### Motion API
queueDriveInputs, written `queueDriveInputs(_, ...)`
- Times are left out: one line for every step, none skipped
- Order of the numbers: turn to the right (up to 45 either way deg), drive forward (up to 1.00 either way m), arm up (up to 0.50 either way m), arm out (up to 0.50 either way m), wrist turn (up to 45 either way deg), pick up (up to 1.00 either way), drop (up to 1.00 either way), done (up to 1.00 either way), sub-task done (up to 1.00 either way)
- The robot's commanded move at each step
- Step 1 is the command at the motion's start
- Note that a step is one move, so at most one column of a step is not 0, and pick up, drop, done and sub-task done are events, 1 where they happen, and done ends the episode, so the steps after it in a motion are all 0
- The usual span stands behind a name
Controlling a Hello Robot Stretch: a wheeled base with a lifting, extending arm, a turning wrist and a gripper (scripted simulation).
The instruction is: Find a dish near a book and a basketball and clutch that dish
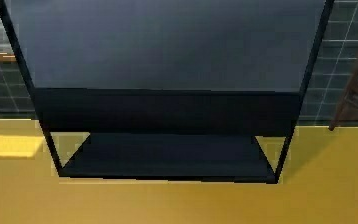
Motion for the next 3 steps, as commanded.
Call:
queueDriveInputs(-33.0,0.0,0.0,0.0,0.0,0.0,0.0,0.0,0.0)
queueDriveInputs(0.0,0.3,0.0,0.0,0.0,0.0,0.0,0.0,0.0)
queueDriveInputs(-45.0,0.0,0.0,0.0,0.0,0.0,0.0,0.0,0.0)
